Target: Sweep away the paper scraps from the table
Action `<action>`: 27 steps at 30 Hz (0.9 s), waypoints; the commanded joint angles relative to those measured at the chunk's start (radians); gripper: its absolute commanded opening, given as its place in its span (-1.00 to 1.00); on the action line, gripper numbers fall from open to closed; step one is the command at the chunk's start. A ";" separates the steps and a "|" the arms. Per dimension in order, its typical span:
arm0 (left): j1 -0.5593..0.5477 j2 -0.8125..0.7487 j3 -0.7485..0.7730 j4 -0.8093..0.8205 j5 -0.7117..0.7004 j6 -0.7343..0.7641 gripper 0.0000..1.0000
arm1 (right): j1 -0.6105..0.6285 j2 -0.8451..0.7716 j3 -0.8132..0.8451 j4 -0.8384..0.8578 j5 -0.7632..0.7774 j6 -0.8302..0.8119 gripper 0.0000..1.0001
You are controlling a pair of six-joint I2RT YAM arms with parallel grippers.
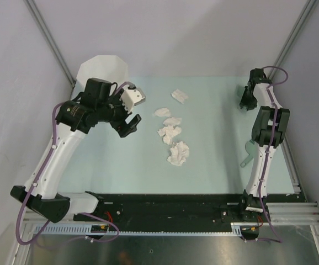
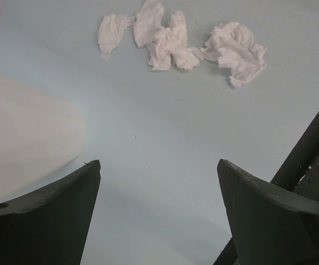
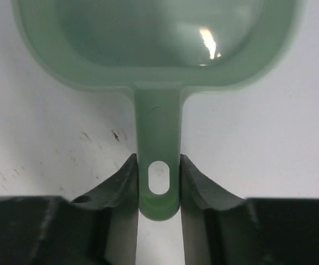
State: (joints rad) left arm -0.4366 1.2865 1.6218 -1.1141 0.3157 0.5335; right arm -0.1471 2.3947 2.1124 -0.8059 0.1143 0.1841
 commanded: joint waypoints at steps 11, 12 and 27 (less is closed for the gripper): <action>0.013 -0.055 -0.022 0.080 -0.127 -0.052 0.79 | 0.118 -0.426 -0.328 0.212 0.024 0.074 -1.00; 0.021 -0.056 -0.020 0.088 -0.147 -0.062 0.79 | 0.144 -0.548 -0.462 0.284 0.042 0.089 -1.00; 0.068 -0.133 -0.057 0.120 -0.314 -0.095 0.81 | 1.055 -0.778 -0.772 0.385 0.194 0.373 -1.00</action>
State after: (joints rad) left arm -0.3817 1.1900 1.5806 -1.0199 0.0429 0.4667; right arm 0.7910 1.5806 1.3506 -0.4458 0.2768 0.4530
